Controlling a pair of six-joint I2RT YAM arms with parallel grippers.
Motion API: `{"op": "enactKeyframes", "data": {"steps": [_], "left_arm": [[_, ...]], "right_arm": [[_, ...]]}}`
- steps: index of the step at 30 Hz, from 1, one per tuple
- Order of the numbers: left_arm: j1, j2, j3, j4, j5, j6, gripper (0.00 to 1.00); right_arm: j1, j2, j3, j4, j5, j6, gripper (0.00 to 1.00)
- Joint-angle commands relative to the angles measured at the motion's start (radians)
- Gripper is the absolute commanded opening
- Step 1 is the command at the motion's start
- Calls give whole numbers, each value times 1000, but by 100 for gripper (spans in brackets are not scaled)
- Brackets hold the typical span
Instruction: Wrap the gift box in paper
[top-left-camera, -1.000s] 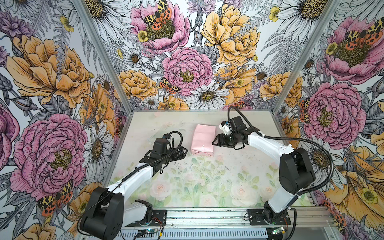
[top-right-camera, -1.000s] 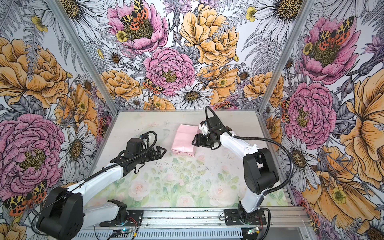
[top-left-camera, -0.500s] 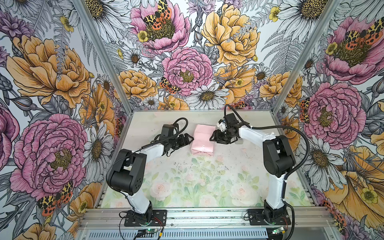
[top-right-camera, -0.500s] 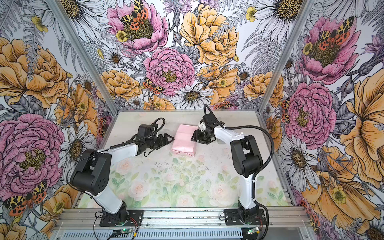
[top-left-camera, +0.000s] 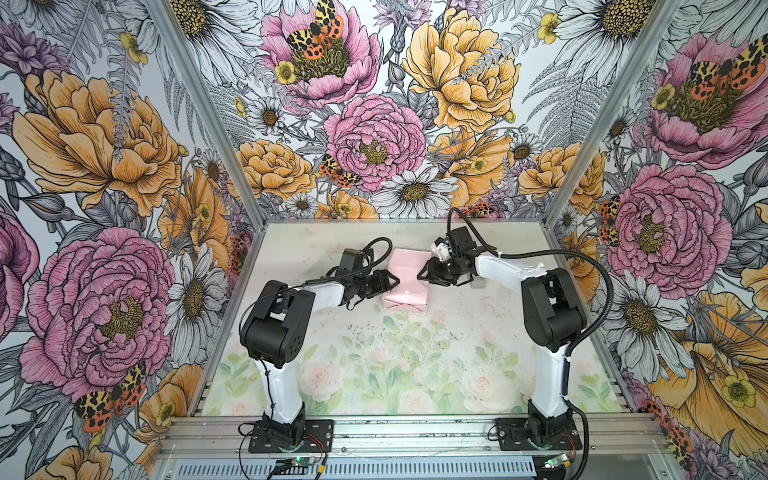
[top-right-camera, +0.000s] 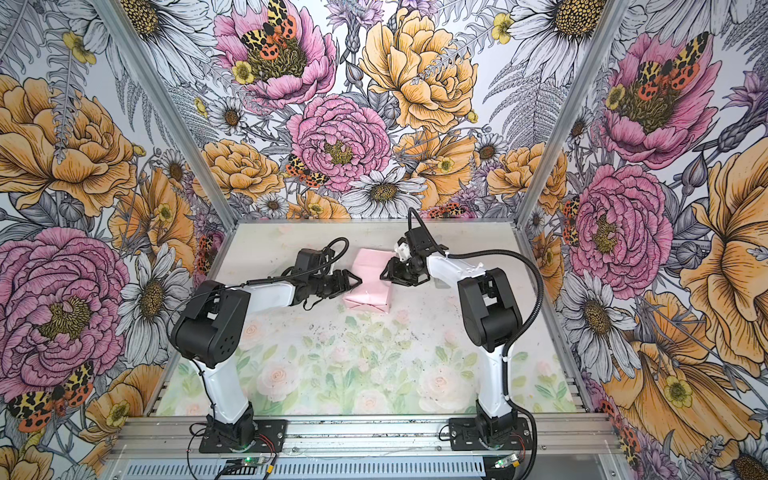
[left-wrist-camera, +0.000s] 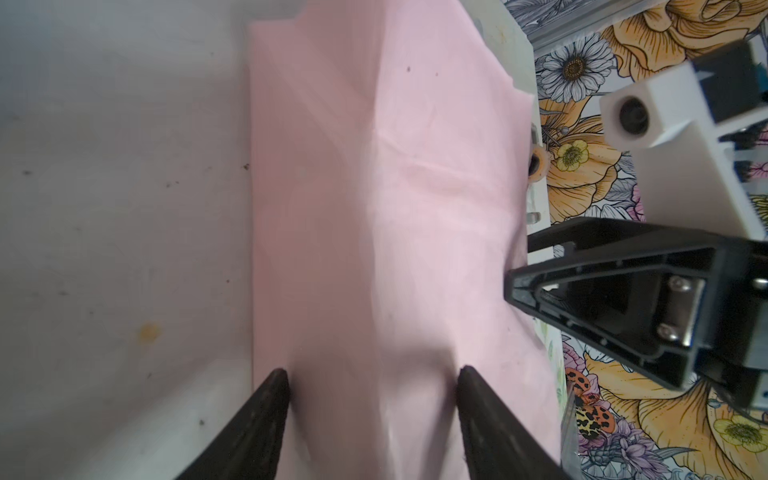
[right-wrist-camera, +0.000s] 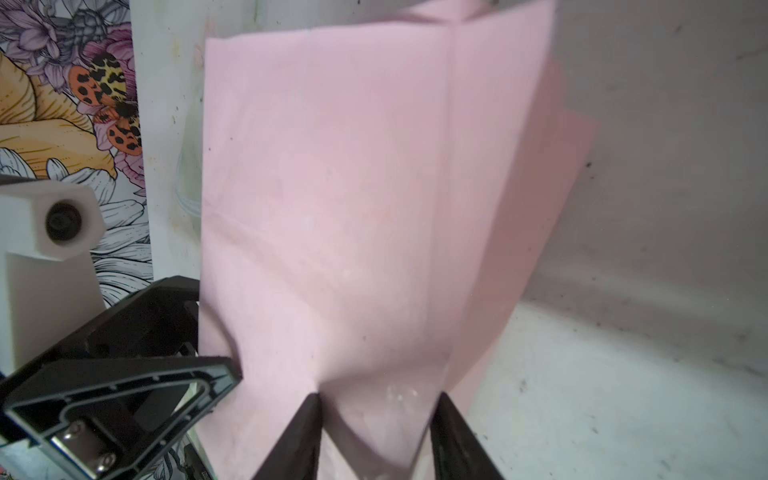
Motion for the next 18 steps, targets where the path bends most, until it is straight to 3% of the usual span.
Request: {"op": "enactKeyframes", "data": {"steps": [1, 8, 18], "left_arm": [[-29, 10, 23, 25, 1, 18, 61], [-87, -27, 35, 24, -33, 95, 56], [-181, -131, -24, 137, -137, 224, 56]], "right_arm": [[25, -20, -55, 71, 36, -17, 37], [42, -105, -161, 278, 42, -52, 28], [63, -301, -371, 541, 119, -167, 25]]}}
